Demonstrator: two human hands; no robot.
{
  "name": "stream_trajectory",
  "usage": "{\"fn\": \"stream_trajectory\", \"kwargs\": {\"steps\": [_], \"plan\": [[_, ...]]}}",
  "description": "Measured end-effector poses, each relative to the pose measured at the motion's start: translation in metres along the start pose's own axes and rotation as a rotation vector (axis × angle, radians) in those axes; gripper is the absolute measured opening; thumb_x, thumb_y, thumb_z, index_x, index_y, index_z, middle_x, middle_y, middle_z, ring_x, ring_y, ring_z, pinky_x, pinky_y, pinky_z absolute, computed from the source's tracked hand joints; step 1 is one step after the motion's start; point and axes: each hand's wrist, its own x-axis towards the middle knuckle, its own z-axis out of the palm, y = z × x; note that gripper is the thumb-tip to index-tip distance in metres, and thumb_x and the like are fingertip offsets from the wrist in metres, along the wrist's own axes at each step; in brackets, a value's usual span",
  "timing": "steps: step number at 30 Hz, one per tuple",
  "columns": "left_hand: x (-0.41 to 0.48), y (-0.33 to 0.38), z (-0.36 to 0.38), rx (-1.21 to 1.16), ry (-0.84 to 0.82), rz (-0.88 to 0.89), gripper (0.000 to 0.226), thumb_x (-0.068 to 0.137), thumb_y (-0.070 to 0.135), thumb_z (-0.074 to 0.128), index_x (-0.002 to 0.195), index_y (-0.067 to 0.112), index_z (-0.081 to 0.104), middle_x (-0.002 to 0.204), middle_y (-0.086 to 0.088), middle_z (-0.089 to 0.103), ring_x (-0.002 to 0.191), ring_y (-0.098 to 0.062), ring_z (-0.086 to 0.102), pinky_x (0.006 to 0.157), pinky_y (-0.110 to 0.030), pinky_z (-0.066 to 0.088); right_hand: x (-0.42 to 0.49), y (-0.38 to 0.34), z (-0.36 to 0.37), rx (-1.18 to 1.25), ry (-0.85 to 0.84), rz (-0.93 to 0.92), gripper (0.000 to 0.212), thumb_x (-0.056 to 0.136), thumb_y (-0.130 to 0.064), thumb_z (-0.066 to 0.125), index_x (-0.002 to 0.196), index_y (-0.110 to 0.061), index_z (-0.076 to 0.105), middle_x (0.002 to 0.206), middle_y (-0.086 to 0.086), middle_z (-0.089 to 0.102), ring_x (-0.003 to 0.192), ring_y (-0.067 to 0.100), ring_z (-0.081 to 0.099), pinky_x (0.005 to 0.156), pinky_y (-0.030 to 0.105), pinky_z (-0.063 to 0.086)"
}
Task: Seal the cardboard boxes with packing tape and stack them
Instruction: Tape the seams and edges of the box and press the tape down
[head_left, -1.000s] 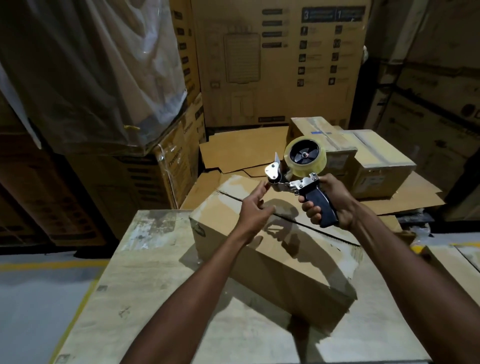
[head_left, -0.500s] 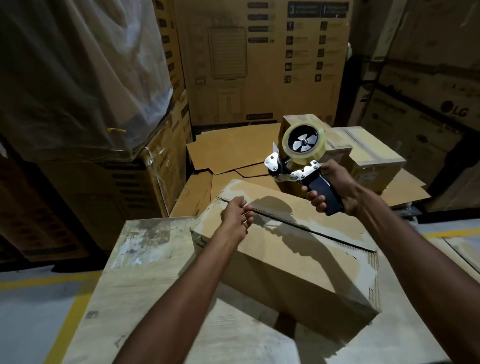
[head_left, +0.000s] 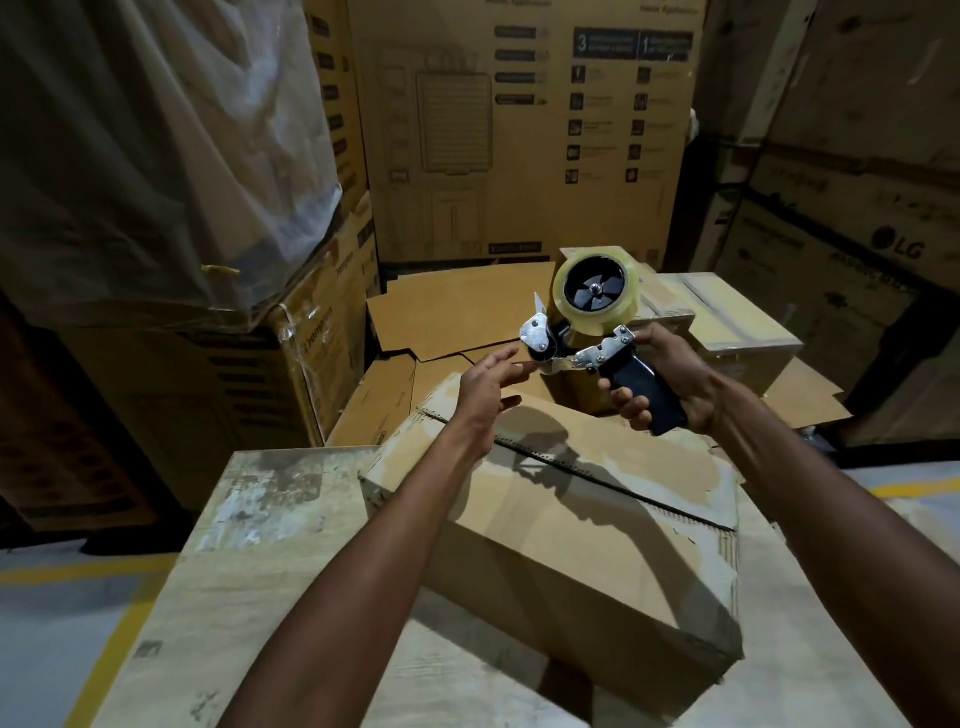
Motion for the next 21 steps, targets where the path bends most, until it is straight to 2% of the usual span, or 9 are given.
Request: {"fn": "stream_trajectory", "kwargs": {"steps": [4, 7, 10, 13, 15, 16, 18, 19, 21], "plan": [[-0.001, -0.002, 0.003, -0.117, 0.018, -0.060, 0.027, 0.099, 0.030, 0.057, 0.115, 0.014, 0.071, 0.085, 0.001, 0.073, 0.094, -0.018, 0.066, 0.088, -0.043, 0.044, 0.001, 0.000, -0.004, 0.001, -0.001, 0.011, 0.060, 0.091, -0.058, 0.041, 0.091, -0.002, 0.062, 0.071, 0.006, 0.045, 0.047, 0.014, 0.039, 0.040, 0.024, 0.035], [0.000, -0.002, 0.006, -0.149, 0.010, -0.182, 0.028, 0.101, 0.040, 0.053, 0.105, 0.016, 0.067, 0.075, 0.005, 0.065, 0.082, -0.017, 0.062, 0.083, -0.039, 0.044, 0.002, 0.000, -0.004, -0.010, 0.005, 0.007, 0.061, 0.090, -0.059, 0.042, 0.091, -0.002, 0.063, 0.072, 0.006, 0.046, 0.048, 0.014, 0.039, 0.040, 0.024, 0.035], [-0.001, -0.002, 0.009, -0.161, 0.037, -0.270, 0.022, 0.098, 0.034, 0.061, 0.101, 0.016, 0.071, 0.069, 0.005, 0.058, 0.076, -0.016, 0.059, 0.077, -0.036, 0.047, 0.002, 0.000, -0.005, -0.017, 0.016, 0.001, 0.062, 0.090, -0.059, 0.043, 0.093, -0.001, 0.063, 0.073, 0.007, 0.047, 0.049, 0.015, 0.039, 0.041, 0.024, 0.035], [0.000, -0.004, 0.014, -0.221, 0.092, -0.336, 0.011, 0.092, 0.016, 0.071, 0.102, 0.010, 0.069, 0.086, -0.004, 0.057, 0.083, -0.019, 0.056, 0.066, -0.033, 0.053, 0.002, 0.000, -0.004, -0.030, 0.014, -0.006, 0.061, 0.090, -0.060, 0.042, 0.094, -0.002, 0.062, 0.073, 0.007, 0.047, 0.050, 0.014, 0.039, 0.042, 0.025, 0.034], [0.001, -0.006, 0.015, -0.277, 0.117, -0.396, 0.018, 0.088, 0.004, 0.073, 0.105, 0.007, 0.066, 0.105, -0.011, 0.060, 0.079, -0.018, 0.057, 0.060, -0.029, 0.054, 0.002, 0.000, -0.003, -0.042, 0.010, -0.016, 0.062, 0.090, -0.060, 0.041, 0.094, -0.002, 0.061, 0.073, 0.006, 0.046, 0.051, 0.014, 0.038, 0.042, 0.025, 0.034], [0.003, -0.007, 0.015, -0.310, 0.119, -0.425, 0.023, 0.088, -0.002, 0.070, 0.108, 0.008, 0.063, 0.107, -0.012, 0.064, 0.069, -0.015, 0.058, 0.057, -0.026, 0.054, 0.002, 0.001, -0.003, -0.049, 0.013, -0.020, 0.062, 0.090, -0.060, 0.041, 0.095, -0.002, 0.061, 0.073, 0.007, 0.046, 0.051, 0.015, 0.038, 0.043, 0.025, 0.034], [0.002, -0.007, 0.014, -0.348, 0.113, -0.482, 0.025, 0.090, -0.008, 0.066, 0.107, 0.008, 0.059, 0.090, -0.011, 0.068, 0.049, -0.011, 0.052, 0.052, -0.023, 0.051, 0.002, 0.001, -0.003, -0.069, 0.030, -0.025, 0.065, 0.090, -0.062, 0.040, 0.096, -0.001, 0.062, 0.073, 0.007, 0.047, 0.052, 0.015, 0.038, 0.043, 0.025, 0.033], [0.001, -0.006, 0.013, -0.346, 0.095, -0.522, 0.020, 0.091, -0.005, 0.066, 0.104, 0.007, 0.059, 0.083, -0.011, 0.063, 0.051, -0.011, 0.051, 0.052, -0.022, 0.051, 0.002, 0.002, -0.003, -0.077, 0.037, -0.028, 0.066, 0.090, -0.063, 0.040, 0.097, -0.001, 0.062, 0.073, 0.007, 0.047, 0.053, 0.015, 0.037, 0.044, 0.026, 0.033], [0.001, -0.006, 0.009, -0.342, 0.027, -0.608, 0.015, 0.093, 0.007, 0.068, 0.105, 0.001, 0.060, 0.091, -0.016, 0.055, 0.070, -0.017, 0.053, 0.058, -0.025, 0.051, 0.002, 0.003, -0.003, -0.083, 0.038, -0.038, 0.067, 0.091, -0.064, 0.040, 0.097, 0.000, 0.062, 0.073, 0.007, 0.047, 0.054, 0.016, 0.037, 0.044, 0.026, 0.033]]}}
